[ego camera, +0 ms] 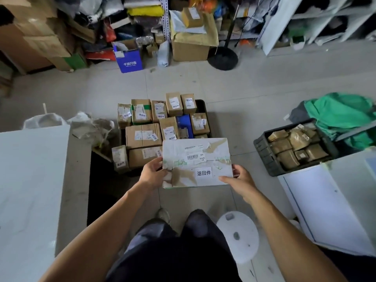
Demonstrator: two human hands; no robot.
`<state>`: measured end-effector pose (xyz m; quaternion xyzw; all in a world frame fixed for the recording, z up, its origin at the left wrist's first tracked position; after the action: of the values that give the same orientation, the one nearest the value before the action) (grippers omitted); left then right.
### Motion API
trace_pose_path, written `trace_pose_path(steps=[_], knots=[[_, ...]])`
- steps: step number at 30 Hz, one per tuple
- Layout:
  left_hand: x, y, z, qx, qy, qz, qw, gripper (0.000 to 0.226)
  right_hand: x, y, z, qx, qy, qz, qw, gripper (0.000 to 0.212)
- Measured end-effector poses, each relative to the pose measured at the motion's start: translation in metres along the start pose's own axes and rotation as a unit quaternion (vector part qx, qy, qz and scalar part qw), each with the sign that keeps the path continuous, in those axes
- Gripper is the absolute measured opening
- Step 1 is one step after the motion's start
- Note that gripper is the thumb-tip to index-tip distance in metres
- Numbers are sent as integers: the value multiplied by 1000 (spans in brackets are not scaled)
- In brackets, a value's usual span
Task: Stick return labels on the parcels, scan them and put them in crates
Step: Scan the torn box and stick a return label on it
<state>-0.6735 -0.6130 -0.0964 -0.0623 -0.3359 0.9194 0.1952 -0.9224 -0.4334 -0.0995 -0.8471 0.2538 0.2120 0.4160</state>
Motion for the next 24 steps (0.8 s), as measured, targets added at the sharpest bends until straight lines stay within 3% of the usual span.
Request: trace_pose_path(steps=[8,12,14,18,24], knots=[[71,146,44,-53,43,32,997,45,-32,173,-27,24,4,-47,999,39],[117,258,49,-83,59,58,993,34,-31,313,-24,36,-37,-65,997,81],[138,322,41,-90,83,75,990,26,-26,378,-28,28,-63,-57,996,78],[170,443,10,-103,111,116,982,11,8,499,-23,18,-67,-60,996,75],[181,567,-30,-115,109,131,979,18,83,622,2,9,-70,-84,994,74]])
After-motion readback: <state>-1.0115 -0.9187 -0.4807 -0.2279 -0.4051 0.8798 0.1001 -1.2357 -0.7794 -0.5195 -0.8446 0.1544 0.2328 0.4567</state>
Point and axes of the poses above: each hand's wrist, its own y-axis towards the middle knuckle, its own x-axis out of the palm, z = x × y, the point moved 3 cm from there along y, towards the middle knuckle, and after that the axes turned 14 degrees about -y, right-handed, at the moved point
